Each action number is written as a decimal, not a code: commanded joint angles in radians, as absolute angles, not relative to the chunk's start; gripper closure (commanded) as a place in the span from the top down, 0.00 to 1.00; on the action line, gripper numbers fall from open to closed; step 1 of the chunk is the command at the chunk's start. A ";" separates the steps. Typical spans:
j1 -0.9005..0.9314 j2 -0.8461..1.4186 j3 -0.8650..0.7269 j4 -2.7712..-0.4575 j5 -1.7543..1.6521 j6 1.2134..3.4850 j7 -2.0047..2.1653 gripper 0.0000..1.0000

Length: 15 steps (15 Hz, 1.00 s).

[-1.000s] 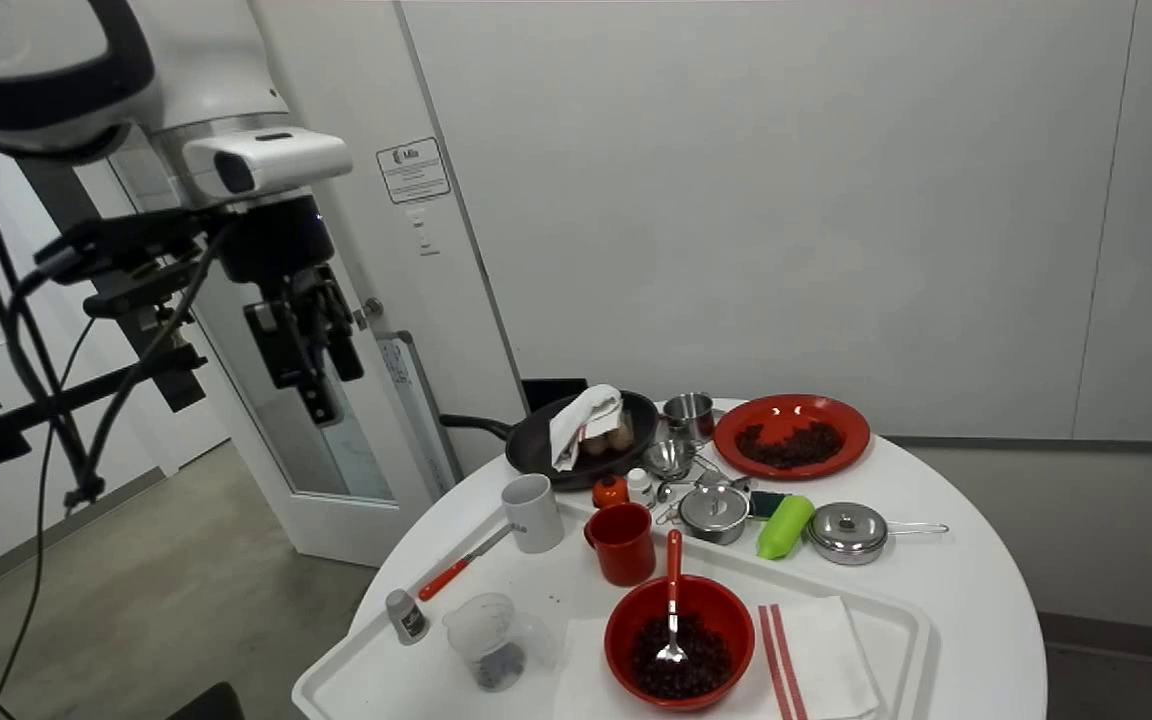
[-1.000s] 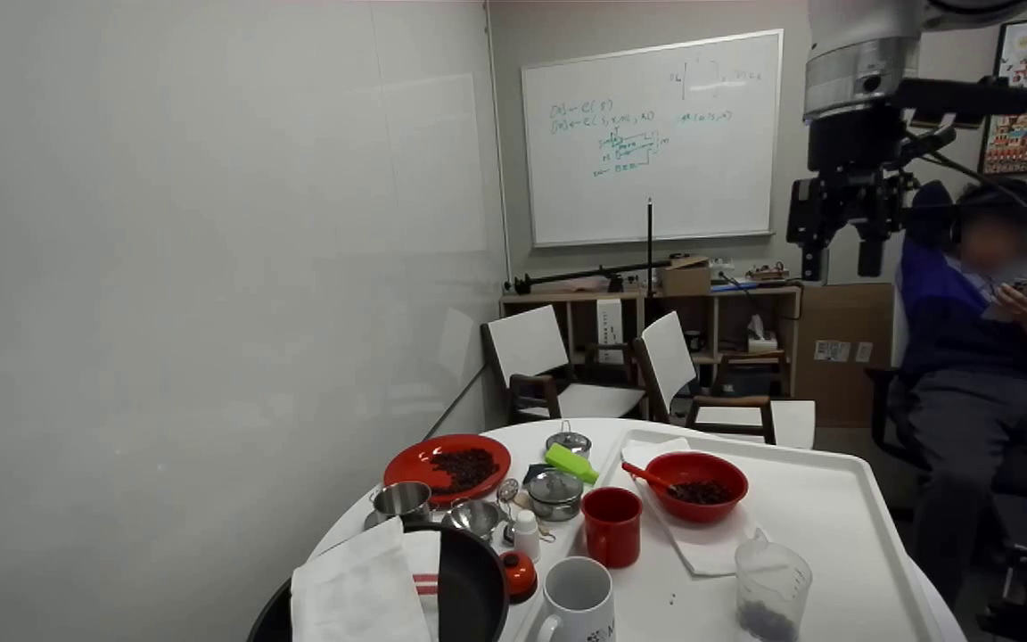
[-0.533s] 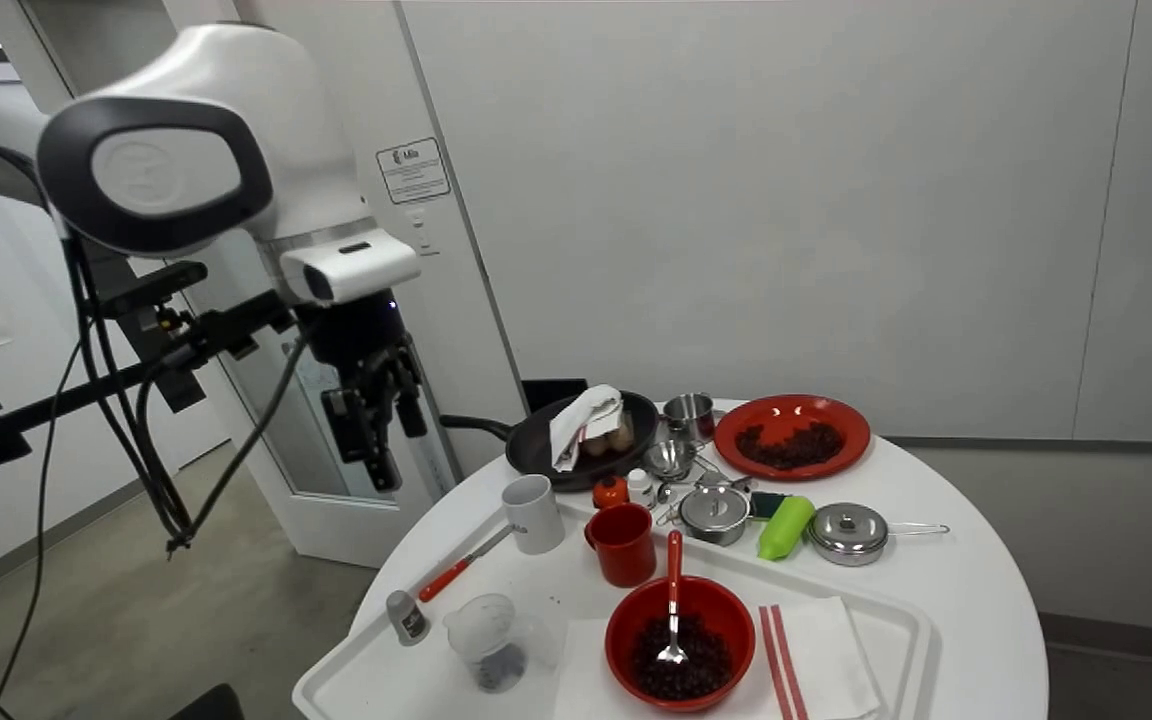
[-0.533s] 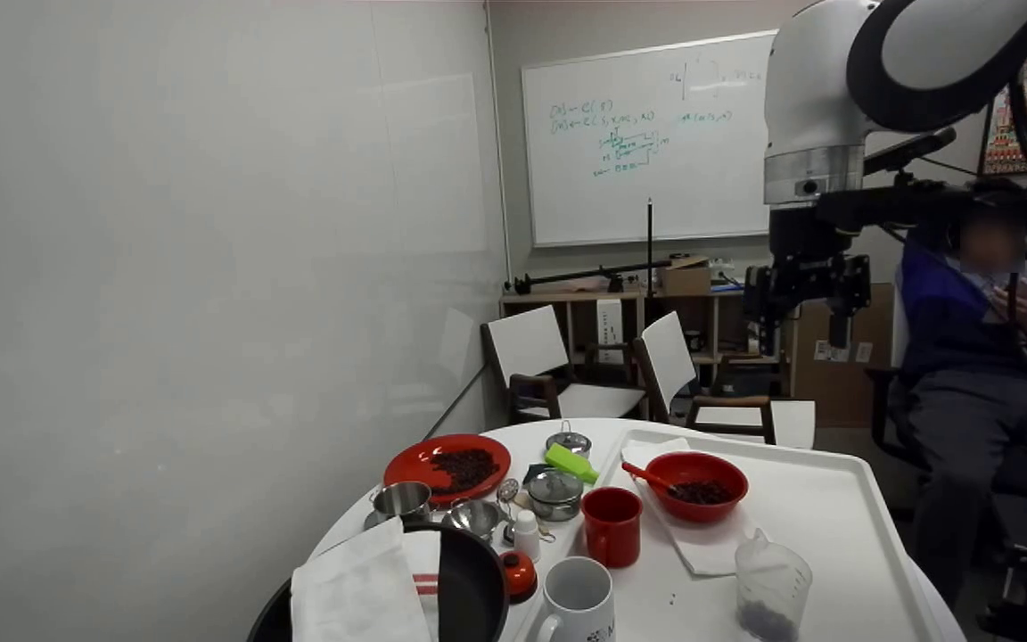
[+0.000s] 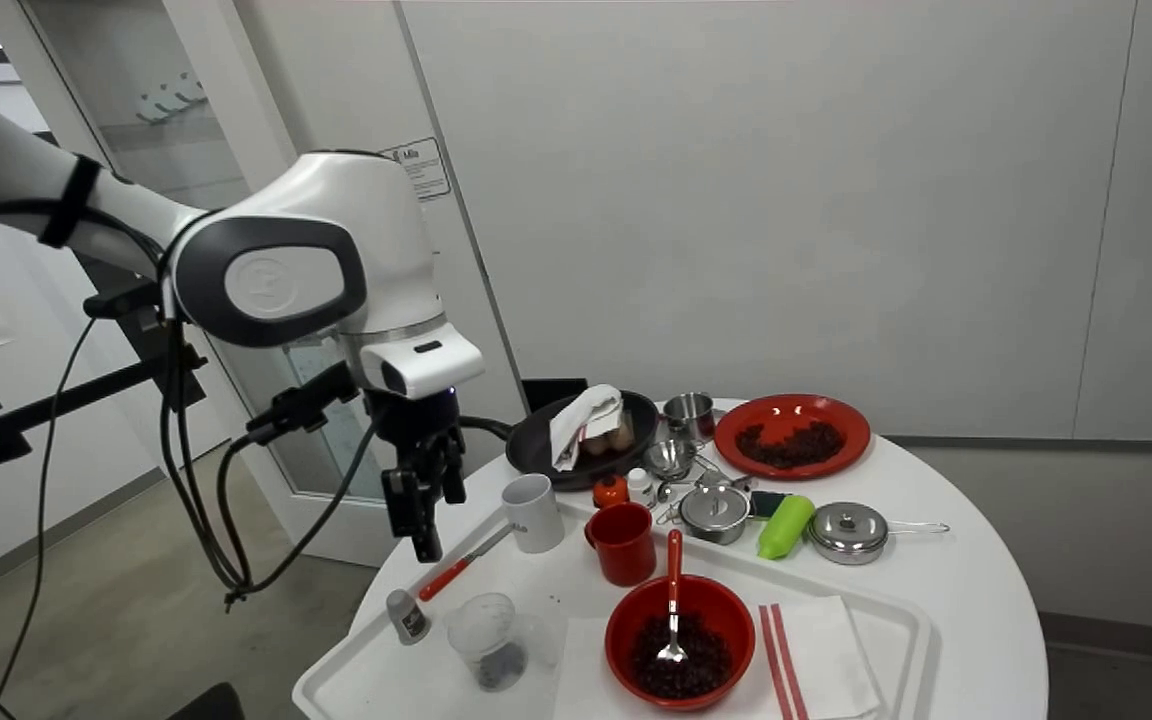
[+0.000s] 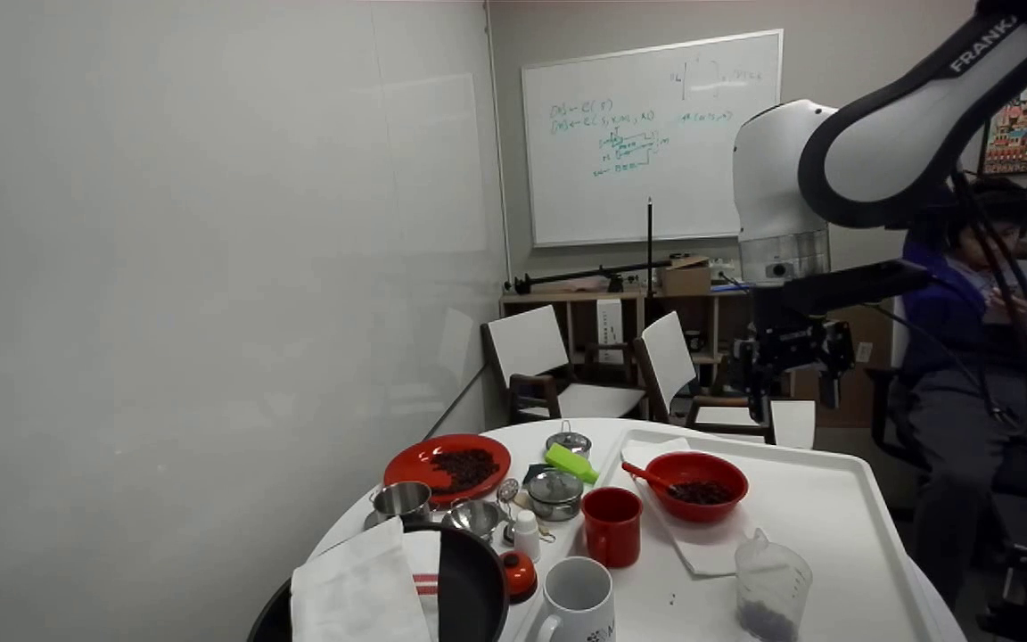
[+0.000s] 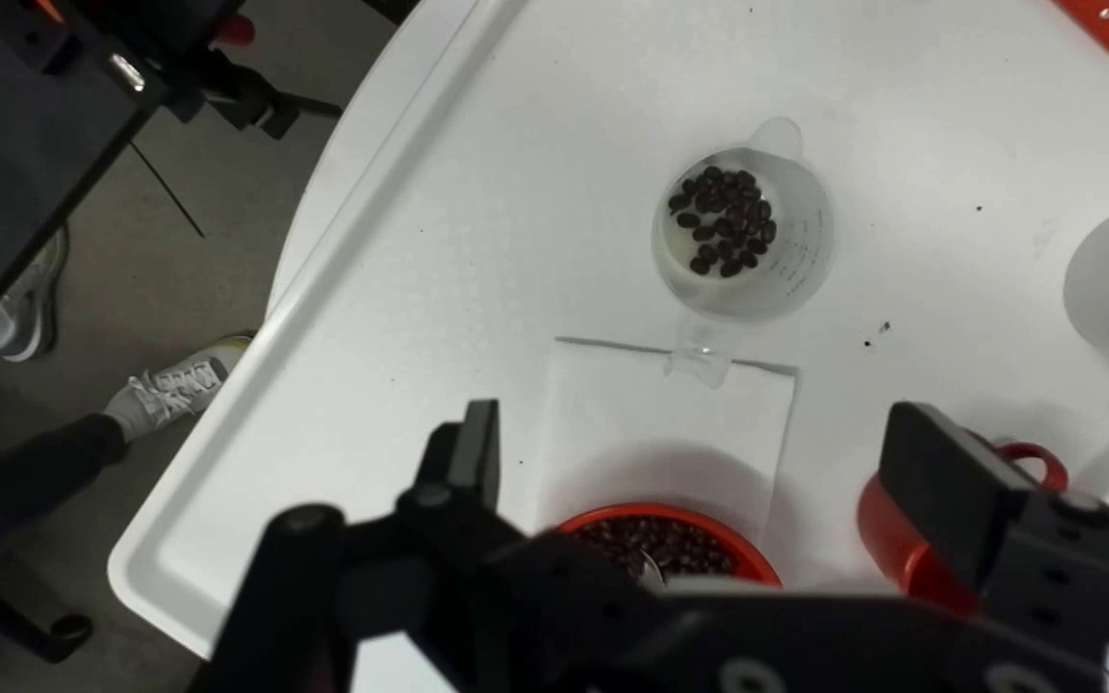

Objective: Put the object from the cup to the red bowl

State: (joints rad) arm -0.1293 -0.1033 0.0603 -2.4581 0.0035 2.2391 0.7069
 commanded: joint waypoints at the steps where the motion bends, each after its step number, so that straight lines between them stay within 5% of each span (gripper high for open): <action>1: -0.100 0.011 0.032 -2.417 0.012 2.264 0.743 1.00; 8: -0.086 0.007 0.015 -2.426 0.005 2.258 0.727 1.00; 15: -0.027 0.280 -0.005 -2.304 0.009 2.252 0.772 1.00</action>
State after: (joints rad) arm -0.0687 0.1575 0.0226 -2.3827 0.0051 2.2562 0.7384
